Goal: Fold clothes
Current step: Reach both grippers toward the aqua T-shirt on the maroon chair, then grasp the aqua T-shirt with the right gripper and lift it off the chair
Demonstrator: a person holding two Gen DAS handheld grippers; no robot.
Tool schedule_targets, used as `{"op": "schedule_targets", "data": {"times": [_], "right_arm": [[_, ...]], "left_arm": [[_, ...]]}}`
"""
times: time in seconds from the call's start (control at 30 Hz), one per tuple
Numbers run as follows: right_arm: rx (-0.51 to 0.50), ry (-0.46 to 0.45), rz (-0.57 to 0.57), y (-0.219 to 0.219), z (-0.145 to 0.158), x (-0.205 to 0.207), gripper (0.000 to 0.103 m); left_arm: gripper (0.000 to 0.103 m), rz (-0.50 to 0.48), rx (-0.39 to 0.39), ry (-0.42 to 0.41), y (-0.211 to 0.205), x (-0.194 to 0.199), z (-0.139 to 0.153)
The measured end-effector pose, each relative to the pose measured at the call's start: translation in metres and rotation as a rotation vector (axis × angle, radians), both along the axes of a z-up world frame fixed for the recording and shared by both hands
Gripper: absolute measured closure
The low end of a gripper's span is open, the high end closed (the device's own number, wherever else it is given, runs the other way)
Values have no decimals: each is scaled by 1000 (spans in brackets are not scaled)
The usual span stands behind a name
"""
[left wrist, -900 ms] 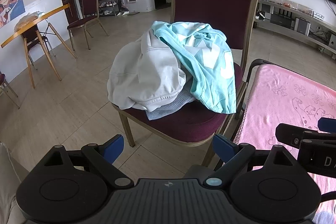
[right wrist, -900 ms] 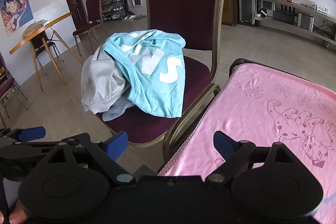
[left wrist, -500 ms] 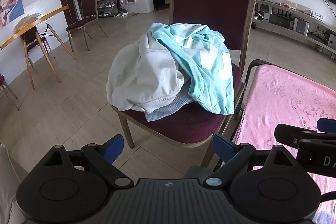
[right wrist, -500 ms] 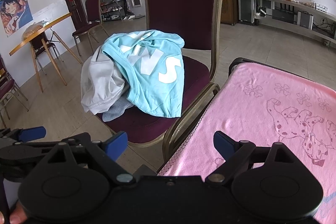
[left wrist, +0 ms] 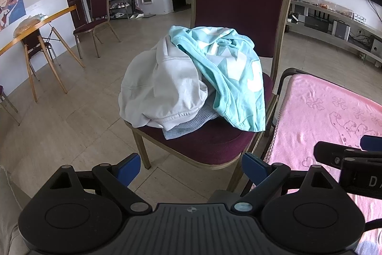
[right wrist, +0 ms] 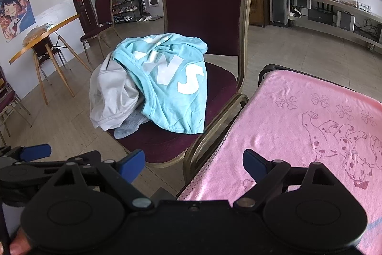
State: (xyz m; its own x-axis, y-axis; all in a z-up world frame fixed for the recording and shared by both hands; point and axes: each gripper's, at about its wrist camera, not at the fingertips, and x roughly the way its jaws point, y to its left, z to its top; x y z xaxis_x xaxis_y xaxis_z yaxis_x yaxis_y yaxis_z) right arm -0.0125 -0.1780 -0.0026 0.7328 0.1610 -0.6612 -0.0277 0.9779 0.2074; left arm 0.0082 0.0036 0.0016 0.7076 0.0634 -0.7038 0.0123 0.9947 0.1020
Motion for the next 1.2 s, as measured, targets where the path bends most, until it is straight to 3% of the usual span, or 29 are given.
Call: {"op": "schedule_targets", "data": {"times": [0.17,0.33,0.47,0.53,0.63,0.83,0.87,0.9,0.97,1.07,1.2], "right_arm": [[57,-15,-6,-11,-4,18,7],[158,-24,15,-19,-12,59,8],[203,-16,88,-6,-20,103,28],[213,-8,138,9,-24,125,33],[184,-13,213,38,-30,155,35],[29,-35,270,93,-40,195,41],[-31,-45,255,100,-43,199,48],[-68,-50,230,103,-44,202,70],[-84,-46,173,100,-47,206,95],[31,-87,66,72,-31,196,98],[111,-227,-125,10,16,167,98]], "left_arm": [[11,61,-17,-3,25,15,-4],[13,67,-51,-44,46,47,-10],[13,73,-34,-66,58,76,-15],[13,77,-19,-63,62,93,-20],[16,91,-16,-29,70,117,-29],[16,106,-36,-10,82,146,-49],[16,109,-36,-4,83,150,-52],[16,106,-35,-6,82,150,-52],[16,96,-34,-12,79,151,-51],[16,82,-33,-22,75,151,-48],[16,64,-44,-34,68,149,-42]]}}
